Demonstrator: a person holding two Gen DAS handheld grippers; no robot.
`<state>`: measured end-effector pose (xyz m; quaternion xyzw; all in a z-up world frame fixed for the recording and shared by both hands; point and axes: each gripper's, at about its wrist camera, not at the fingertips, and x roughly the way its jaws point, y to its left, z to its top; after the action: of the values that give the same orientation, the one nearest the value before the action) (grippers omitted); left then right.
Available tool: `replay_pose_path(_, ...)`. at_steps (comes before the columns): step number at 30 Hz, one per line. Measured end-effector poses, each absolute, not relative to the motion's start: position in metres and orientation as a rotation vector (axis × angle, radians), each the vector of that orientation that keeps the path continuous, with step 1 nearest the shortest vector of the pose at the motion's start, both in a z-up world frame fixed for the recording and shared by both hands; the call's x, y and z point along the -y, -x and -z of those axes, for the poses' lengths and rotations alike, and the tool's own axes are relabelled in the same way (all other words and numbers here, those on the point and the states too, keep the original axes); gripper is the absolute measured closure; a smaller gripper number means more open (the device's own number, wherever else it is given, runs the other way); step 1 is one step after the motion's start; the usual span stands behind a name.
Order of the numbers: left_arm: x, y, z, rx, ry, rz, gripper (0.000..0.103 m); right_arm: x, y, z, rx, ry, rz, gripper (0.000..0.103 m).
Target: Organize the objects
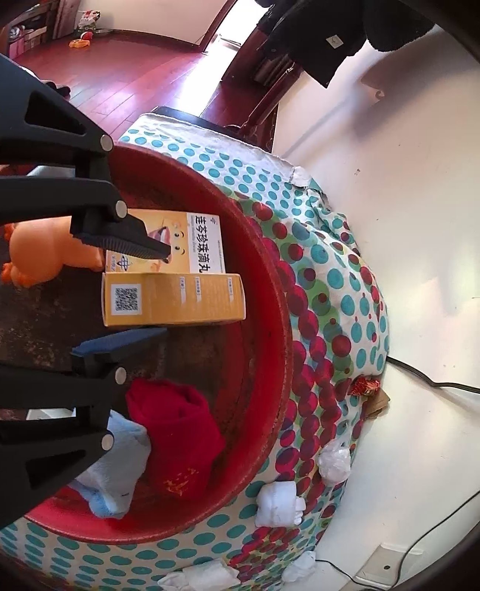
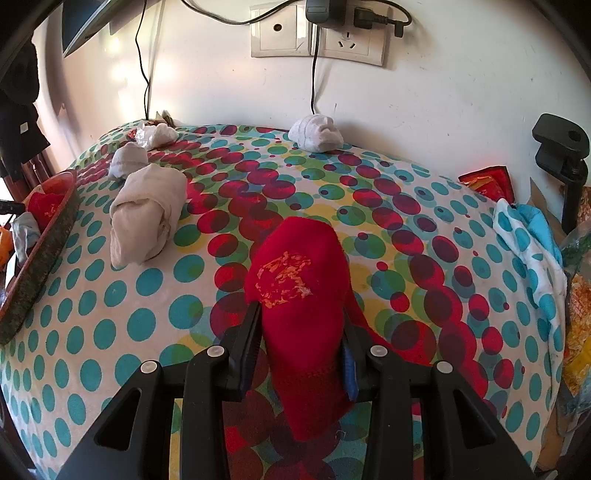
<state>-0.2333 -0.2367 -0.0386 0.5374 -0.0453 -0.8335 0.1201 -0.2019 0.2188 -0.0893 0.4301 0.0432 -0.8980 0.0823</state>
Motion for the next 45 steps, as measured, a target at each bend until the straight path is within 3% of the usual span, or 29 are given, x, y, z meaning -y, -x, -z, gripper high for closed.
replay_pose_path(17, 0.223, 0.179, 0.011, 0.143, -1.541, 2.484, 0.054, -0.217, 0.202, 0.089, -0.132, -1.285, 2.683, 0.067)
replay_pose_path(28, 0.207, 0.132, 0.021, 0.052, -1.541, 2.520, 0.054, -0.215, 0.201, 0.089, -0.169, -1.280, 2.694, 0.067)
replay_pose_path(33, 0.201, 0.120, 0.027, 0.129, -1.506, 2.502, 0.054, -0.215, 0.202, 0.087, -0.195, -1.277, 2.705, 0.067)
replay_pose_path(45, 0.201, 0.107, 0.036, 0.117, -1.514, 2.509, 0.054, -0.204, 0.204, 0.084, -0.257, -1.340, 2.729, 0.068)
